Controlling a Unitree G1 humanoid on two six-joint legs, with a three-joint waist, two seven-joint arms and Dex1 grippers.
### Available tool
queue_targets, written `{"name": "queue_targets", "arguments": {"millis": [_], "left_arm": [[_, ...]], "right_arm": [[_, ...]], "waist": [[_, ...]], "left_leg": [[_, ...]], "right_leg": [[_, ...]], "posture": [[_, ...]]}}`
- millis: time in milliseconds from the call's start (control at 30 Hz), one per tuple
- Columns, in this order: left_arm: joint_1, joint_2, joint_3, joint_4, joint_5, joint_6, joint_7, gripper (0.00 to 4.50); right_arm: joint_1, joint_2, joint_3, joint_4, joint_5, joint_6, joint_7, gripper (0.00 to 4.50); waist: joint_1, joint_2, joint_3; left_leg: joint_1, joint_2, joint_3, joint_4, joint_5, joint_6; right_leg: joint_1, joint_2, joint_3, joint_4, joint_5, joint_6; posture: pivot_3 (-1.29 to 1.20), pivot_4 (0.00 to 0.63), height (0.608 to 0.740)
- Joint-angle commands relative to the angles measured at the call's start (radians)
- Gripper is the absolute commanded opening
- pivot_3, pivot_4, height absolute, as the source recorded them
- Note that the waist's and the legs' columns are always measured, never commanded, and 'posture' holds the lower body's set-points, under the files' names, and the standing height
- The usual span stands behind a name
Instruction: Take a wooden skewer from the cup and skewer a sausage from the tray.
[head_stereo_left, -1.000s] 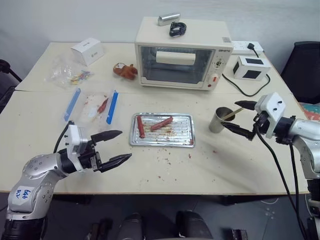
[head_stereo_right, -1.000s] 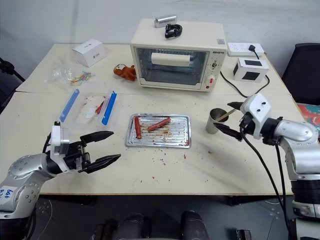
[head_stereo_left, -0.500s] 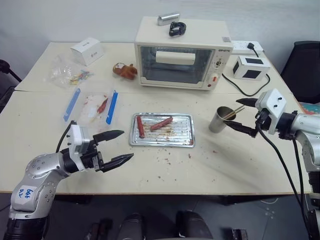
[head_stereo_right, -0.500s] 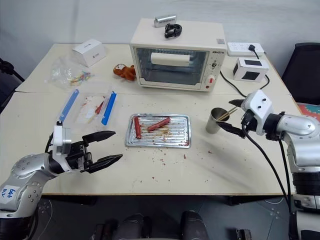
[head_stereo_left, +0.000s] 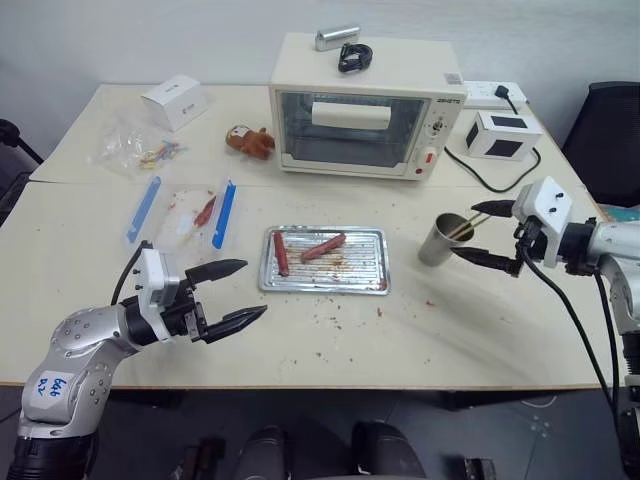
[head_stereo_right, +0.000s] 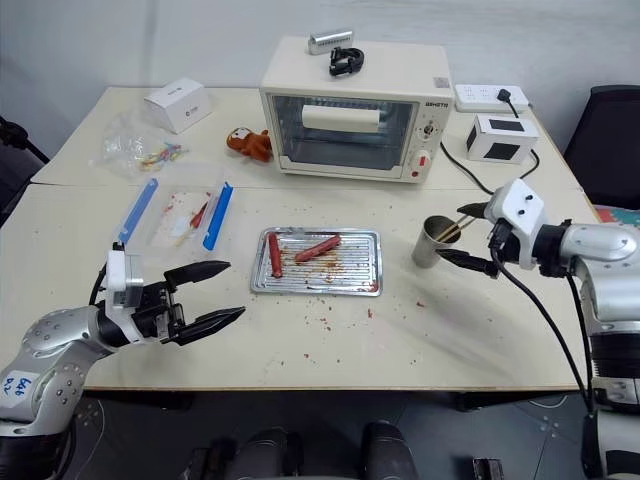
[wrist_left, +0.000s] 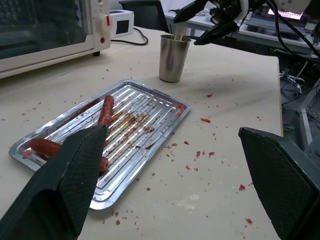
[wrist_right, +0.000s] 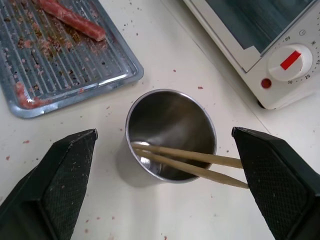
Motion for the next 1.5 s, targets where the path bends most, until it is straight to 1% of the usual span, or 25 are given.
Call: {"name": "queue_targets", "arguments": {"millis": [33,233,600,700,733,867,1100,1333,1500], "left_arm": [[-0.002,-0.002,0.01,-0.024,0.005,-0.018,0.003,4.48],[-0.004,-0.002,0.006,-0.026,0.004,-0.016,0.006,4.48],[-0.006,-0.002,0.001,-0.026,0.006,-0.018,0.007,4.48],[-0.007,-0.002,0.001,-0.026,0.006,-0.018,0.006,4.5],[-0.007,-0.001,0.001,-0.026,0.006,-0.018,0.006,4.5],[-0.01,0.003,0.005,-0.024,0.005,-0.017,0.004,4.5],[-0.01,0.002,0.004,-0.024,0.007,-0.019,0.002,4.5],[-0.018,-0.008,-0.006,-0.019,0.015,-0.027,0.004,4.5],[-0.017,-0.018,-0.016,-0.012,0.03,-0.042,0.002,4.5]], "right_arm": [[-0.015,-0.037,-0.009,-0.045,0.021,0.048,0.022,4.5],[-0.026,-0.065,-0.01,-0.05,0.018,0.081,0.047,4.5],[-0.033,-0.038,-0.019,-0.028,0.057,0.127,0.052,4.5],[-0.04,-0.032,-0.017,-0.021,0.068,0.136,0.047,3.91],[-0.04,-0.032,-0.015,-0.019,0.068,0.135,0.048,3.64],[-0.039,-0.038,-0.01,-0.008,0.07,0.134,0.054,2.29],[-0.047,-0.045,-0.011,0.011,0.067,0.122,0.064,0.05],[-0.077,-0.059,-0.01,0.04,0.06,0.107,0.087,0.05],[-0.103,-0.082,-0.033,0.039,0.098,0.12,0.155,0.05]], "waist": [[0.0,0.0,0.0],[0.0,0.001,0.0],[0.0,0.001,0.0],[0.0,0.001,0.0],[0.0,0.001,0.0],[0.0,0.001,0.0],[0.0,0.001,0.0],[0.0,0.001,0.0],[0.0,0.001,0.001]], "left_leg": [[0.0,0.0,0.0,0.0,0.0,0.0],[0.0,0.0,0.0,0.0,0.0,0.0],[0.0,0.0,0.0,0.0,0.0,0.0],[0.0,0.0,0.0,0.0,0.0,0.0],[0.0,0.0,0.0,0.0,0.0,0.0],[0.0,0.0,0.0,0.0,0.0,0.0],[0.0,0.0,0.0,0.0,0.0,0.0],[0.0,0.0,0.0,0.0,0.0,0.0],[0.0,0.0,0.0,-0.001,0.0,0.0]], "right_leg": [[0.0,0.0,0.0,0.0,0.0,0.0],[0.0,0.0,0.0,0.0,0.0,0.0],[0.0,0.0,0.0,0.0,0.0,0.0],[0.0,0.0,0.0,0.0,0.0,0.0],[0.0,0.0,0.0,0.0,0.0,0.0],[0.0,0.0,0.0,0.0,0.0,0.0],[0.0,0.0,0.0,-0.001,0.0,0.0],[0.0,0.0,0.0,-0.001,0.0,0.0],[0.0,0.0,0.0,-0.001,0.0,0.0]], "posture": [[0.0,0.15,0.74],[0.0,0.15,0.74],[0.0,0.15,0.74],[0.0,0.15,0.74],[0.0,0.15,0.74],[0.0,0.15,0.74],[0.0,0.15,0.74],[0.0,0.15,0.74],[0.0,0.15,0.74]]}}
